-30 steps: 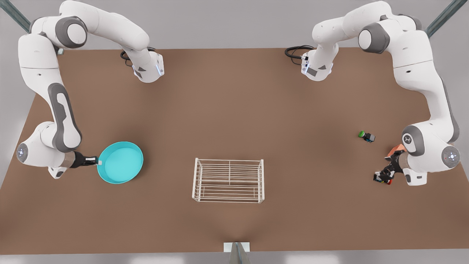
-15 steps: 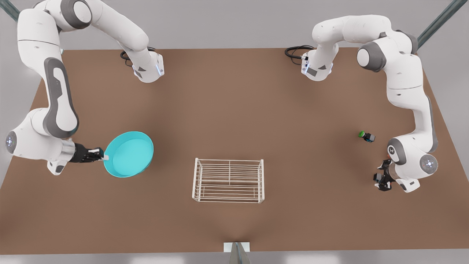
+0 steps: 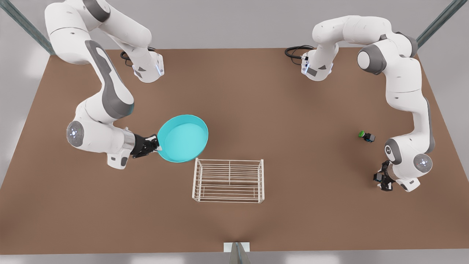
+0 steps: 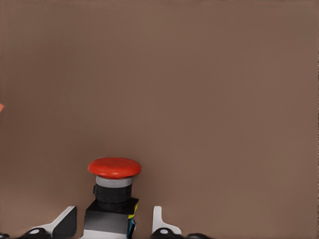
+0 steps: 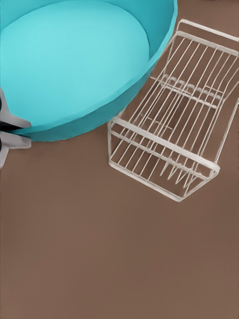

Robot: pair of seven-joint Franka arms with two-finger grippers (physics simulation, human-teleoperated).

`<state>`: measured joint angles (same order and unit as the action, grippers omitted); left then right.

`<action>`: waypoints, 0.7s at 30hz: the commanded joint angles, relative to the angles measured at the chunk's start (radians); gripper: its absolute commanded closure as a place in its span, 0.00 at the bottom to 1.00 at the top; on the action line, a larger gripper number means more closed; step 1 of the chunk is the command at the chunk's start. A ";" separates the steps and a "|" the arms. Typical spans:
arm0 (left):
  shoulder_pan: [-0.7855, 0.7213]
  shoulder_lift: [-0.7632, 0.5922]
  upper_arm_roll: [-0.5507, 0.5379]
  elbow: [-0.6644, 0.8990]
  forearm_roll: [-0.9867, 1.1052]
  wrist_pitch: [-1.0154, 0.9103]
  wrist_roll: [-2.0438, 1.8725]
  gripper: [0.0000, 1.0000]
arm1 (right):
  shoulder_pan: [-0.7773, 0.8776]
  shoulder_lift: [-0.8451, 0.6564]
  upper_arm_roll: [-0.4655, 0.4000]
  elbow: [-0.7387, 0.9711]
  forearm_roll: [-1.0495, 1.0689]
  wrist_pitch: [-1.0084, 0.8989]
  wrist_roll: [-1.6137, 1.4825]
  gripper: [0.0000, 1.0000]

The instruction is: Place the plate on the shelf with right arm and place the red button switch in the plate with left arm

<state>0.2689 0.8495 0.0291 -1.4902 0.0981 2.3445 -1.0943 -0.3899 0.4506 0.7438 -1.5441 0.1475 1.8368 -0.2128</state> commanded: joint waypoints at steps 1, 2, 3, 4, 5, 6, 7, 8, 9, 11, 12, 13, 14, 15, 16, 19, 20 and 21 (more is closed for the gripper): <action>0.000 -0.001 0.000 0.002 0.006 0.010 -0.105 0.55 | 0.091 0.017 -0.058 0.035 -0.006 -0.005 0.375 0.82; -0.002 -0.003 0.000 0.002 0.006 0.007 -0.105 0.59 | 0.170 0.031 -0.122 0.061 -0.005 -0.005 0.388 0.82; -0.004 -0.003 0.000 0.005 0.008 0.001 -0.105 0.62 | 0.230 0.057 -0.165 0.099 -0.006 -0.005 0.411 0.82; -0.005 -0.004 0.000 0.007 0.012 -0.001 -0.105 0.63 | 0.263 0.085 -0.181 0.134 -0.006 -0.002 0.438 0.82; -0.007 -0.004 0.000 0.010 0.012 -0.004 -0.105 0.63 | 0.302 0.102 -0.211 0.162 -0.006 -0.002 0.458 0.82; -0.007 -0.007 0.000 0.010 0.012 -0.005 -0.092 0.63 | 0.328 0.118 -0.224 0.183 -0.006 -0.002 0.475 0.82; -0.008 -0.021 0.000 0.016 0.014 -0.056 -0.075 0.63 | 0.348 0.137 -0.224 0.200 -0.006 0.019 0.497 0.82; -0.011 -0.040 -0.006 0.019 0.014 -0.085 -0.070 0.63 | 0.381 0.149 -0.247 0.210 -0.005 0.036 0.515 0.82; -0.023 -0.047 -0.009 0.044 0.014 -0.131 -0.059 0.63 | 0.420 0.163 -0.280 0.223 -0.005 0.056 0.535 0.82; -0.023 -0.058 -0.044 0.103 0.012 -0.234 -0.033 0.63 | 0.459 0.204 -0.281 0.260 -0.005 0.093 0.578 0.82; -0.023 -0.075 -0.072 0.104 0.014 -0.237 -0.035 0.63 | 0.497 0.217 -0.322 0.265 -0.005 0.114 0.582 0.82; -0.025 -0.090 -0.097 0.104 0.014 -0.237 -0.035 0.63 | 0.523 0.229 -0.343 0.283 -0.005 0.121 0.593 0.82; -0.025 -0.107 -0.119 0.104 0.014 -0.237 -0.035 0.63 | 0.531 0.241 -0.348 0.298 -0.005 0.122 0.595 0.82; -0.025 -0.128 -0.152 0.104 0.012 -0.241 -0.035 0.63 | 0.534 0.250 -0.357 0.303 -0.005 0.150 0.602 0.82; -0.025 -0.158 -0.192 0.104 0.014 -0.267 -0.036 0.63 | 0.533 0.254 -0.359 0.305 -0.005 0.165 0.604 0.82; -0.025 -0.234 -0.330 0.102 0.011 -0.295 -0.064 0.63 | 0.568 0.278 -0.400 0.346 -0.005 0.167 0.610 0.82; -0.025 -0.263 -0.386 0.104 0.012 -0.340 -0.090 0.63 | 0.572 0.283 -0.402 0.348 -0.005 0.205 0.630 0.82; -0.025 -0.296 -0.443 0.104 0.012 -0.382 -0.093 0.63 | 0.580 0.287 -0.406 0.348 -0.005 0.223 0.632 0.82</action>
<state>0.2442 0.5679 -0.3903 -1.3872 0.1154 2.0661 -1.1502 0.1855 0.7375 0.3407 -1.1954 0.1490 1.9952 0.1708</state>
